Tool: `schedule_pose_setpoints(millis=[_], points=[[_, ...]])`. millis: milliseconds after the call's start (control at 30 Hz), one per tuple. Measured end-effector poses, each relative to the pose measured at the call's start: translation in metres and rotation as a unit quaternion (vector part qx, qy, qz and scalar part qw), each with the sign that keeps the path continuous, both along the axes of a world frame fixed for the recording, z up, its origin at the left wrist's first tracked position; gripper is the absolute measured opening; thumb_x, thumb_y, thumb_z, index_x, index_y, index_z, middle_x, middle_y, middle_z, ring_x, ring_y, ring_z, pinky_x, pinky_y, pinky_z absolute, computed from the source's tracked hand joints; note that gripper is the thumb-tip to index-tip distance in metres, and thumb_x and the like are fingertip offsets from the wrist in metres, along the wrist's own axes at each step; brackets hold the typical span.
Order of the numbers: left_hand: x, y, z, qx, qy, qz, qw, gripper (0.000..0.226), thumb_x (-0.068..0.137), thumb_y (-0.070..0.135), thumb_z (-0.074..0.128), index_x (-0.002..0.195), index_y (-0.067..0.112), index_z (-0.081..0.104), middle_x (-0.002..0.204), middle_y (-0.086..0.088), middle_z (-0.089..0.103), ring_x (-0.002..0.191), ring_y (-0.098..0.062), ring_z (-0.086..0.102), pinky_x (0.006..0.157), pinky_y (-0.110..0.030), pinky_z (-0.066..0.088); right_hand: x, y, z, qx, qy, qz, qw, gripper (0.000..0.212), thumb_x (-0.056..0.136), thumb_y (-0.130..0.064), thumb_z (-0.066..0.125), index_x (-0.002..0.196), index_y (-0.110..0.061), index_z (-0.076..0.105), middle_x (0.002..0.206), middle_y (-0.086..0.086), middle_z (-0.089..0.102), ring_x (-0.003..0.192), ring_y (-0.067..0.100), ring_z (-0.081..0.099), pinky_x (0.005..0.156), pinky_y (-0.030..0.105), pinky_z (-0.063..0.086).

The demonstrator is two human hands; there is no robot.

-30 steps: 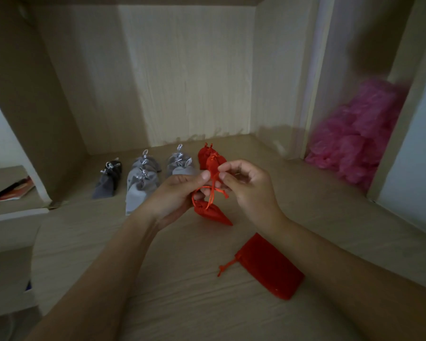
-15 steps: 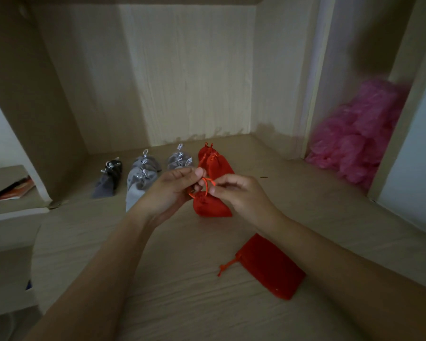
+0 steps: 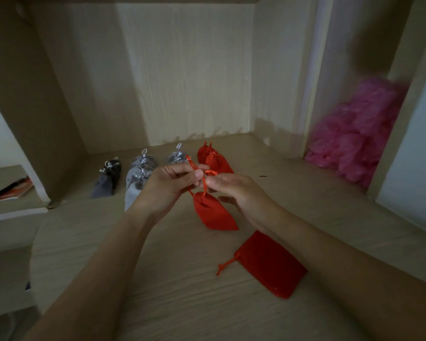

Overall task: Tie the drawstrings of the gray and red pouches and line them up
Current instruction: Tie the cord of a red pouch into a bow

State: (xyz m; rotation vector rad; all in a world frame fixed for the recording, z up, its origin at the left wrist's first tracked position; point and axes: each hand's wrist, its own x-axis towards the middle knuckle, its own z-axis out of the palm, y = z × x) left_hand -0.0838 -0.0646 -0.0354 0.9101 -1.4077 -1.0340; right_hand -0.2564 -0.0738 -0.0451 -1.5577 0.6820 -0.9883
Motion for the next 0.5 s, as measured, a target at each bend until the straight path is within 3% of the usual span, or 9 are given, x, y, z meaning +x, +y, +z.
schedule_pose_setpoints(millis=[67,133,200,300,367,500], points=[[-0.002,0.001,0.0,0.006,0.0,0.006,1.0,0.023,0.073,0.016,0.063,0.076,-0.006,0.066,0.083,0.0,0.072,0.079,-0.009,0.065,0.072,-0.019,0.052,0.002,0.003,-0.003,-0.026,-0.011,-0.013,1.0,0.011,0.085,-0.017,0.068,0.092,-0.009,0.072,0.093,0.004,0.071,0.089,0.006,0.063,0.087,0.021,0.046],[-0.005,0.003,0.001,0.008,0.003,-0.003,1.0,0.017,0.075,0.017,0.061,0.063,0.006,0.068,0.074,0.004,0.069,0.067,-0.005,0.061,0.065,-0.017,0.05,0.004,0.002,-0.008,-0.037,-0.018,-0.016,0.999,0.01,0.084,-0.01,0.068,0.092,-0.005,0.071,0.092,0.007,0.07,0.087,0.009,0.062,0.085,0.021,0.046],[-0.005,0.004,0.001,0.021,0.01,-0.027,0.999,0.017,0.074,0.028,0.066,0.065,0.015,0.073,0.066,0.005,0.065,0.061,-0.004,0.058,0.064,-0.017,0.05,0.005,0.002,-0.006,-0.013,-0.033,-0.01,0.999,0.007,0.085,-0.006,0.064,0.087,-0.004,0.07,0.087,0.007,0.071,0.084,0.01,0.064,0.083,0.021,0.046],[-0.003,0.007,0.003,0.019,0.004,-0.059,0.998,0.023,0.064,0.042,0.078,0.07,0.02,0.076,0.065,0.005,0.067,0.061,-0.003,0.059,0.067,-0.018,0.052,0.003,0.0,-0.001,0.041,-0.088,0.0,0.995,0.018,0.087,-0.002,0.056,0.072,-0.007,0.063,0.07,0.0,0.068,0.067,0.005,0.063,0.07,0.015,0.045],[-0.004,0.009,0.005,-0.006,-0.052,-0.034,0.998,0.006,0.068,0.027,0.072,0.069,0.024,0.077,0.069,0.006,0.071,0.063,0.0,0.061,0.068,-0.015,0.051,0.003,-0.002,0.0,0.038,-0.101,-0.006,0.994,0.016,0.08,-0.011,0.056,0.066,-0.011,0.063,0.072,0.004,0.064,0.071,0.01,0.059,0.071,0.019,0.044],[-0.009,0.011,0.009,-0.066,-0.108,0.058,0.99,0.013,0.067,0.004,0.073,0.075,0.014,0.074,0.073,0.001,0.074,0.07,-0.007,0.069,0.067,-0.014,0.052,0.003,-0.005,-0.002,0.006,-0.078,-0.042,0.996,0.022,0.073,-0.022,0.054,0.053,-0.022,0.064,0.063,-0.006,0.06,0.065,0.005,0.054,0.067,0.02,0.04]])
